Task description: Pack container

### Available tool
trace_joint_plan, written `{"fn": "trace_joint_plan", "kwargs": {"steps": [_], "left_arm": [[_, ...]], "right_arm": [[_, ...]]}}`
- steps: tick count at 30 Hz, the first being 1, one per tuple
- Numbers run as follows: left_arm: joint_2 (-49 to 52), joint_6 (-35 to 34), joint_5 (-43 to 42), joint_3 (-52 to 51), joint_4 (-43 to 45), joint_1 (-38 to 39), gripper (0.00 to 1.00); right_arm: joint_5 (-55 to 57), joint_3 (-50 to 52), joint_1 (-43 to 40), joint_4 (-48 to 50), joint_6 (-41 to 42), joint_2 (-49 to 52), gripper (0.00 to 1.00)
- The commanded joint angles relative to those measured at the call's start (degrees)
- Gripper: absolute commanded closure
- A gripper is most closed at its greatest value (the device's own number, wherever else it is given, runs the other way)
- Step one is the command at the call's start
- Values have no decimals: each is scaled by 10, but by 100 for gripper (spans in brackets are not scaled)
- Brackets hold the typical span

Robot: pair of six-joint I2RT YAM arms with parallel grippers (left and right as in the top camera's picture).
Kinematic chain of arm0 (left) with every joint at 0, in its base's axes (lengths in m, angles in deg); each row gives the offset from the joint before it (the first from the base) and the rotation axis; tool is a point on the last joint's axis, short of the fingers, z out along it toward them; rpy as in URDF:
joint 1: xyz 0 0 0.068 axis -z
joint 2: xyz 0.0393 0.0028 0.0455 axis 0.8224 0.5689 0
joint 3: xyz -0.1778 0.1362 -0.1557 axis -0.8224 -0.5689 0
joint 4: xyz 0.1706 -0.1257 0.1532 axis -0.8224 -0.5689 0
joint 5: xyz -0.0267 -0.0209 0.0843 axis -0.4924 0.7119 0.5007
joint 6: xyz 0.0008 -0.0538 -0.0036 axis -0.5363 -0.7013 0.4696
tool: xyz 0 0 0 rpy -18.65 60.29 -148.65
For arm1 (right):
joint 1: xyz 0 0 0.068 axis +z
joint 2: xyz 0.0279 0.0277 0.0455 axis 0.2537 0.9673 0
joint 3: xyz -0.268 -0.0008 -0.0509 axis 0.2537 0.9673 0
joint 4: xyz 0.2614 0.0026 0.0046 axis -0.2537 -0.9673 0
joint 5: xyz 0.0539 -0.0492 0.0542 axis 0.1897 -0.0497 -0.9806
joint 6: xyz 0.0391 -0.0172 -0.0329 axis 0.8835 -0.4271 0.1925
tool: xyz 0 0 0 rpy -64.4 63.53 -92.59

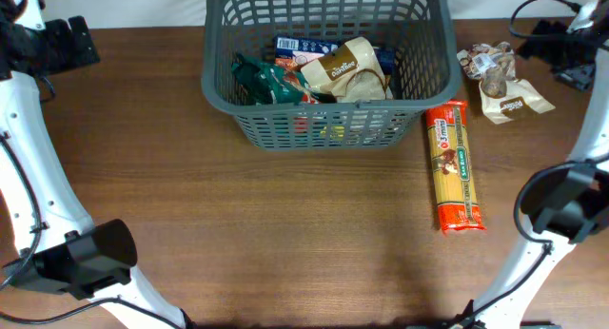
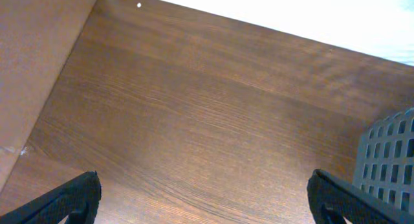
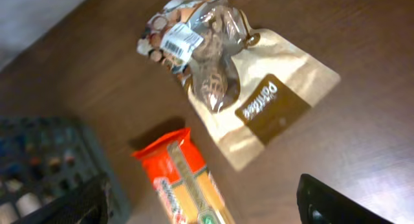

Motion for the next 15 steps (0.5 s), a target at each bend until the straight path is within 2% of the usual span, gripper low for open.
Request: {"fn": "trace_joint_plan", "kwargs": {"steps": [1,12,15], "left_arm": [[1,-6,0,-3,0,-3,1],[1,-6,0,-3,0,-3,1],[1,-6,0,-3,0,-3,1]], "right_arm": [[-7,0,2,16,-2,24,8],[-7,5,30,40,-100,99,8],[28,5,40,51,-108,115,9]]}}
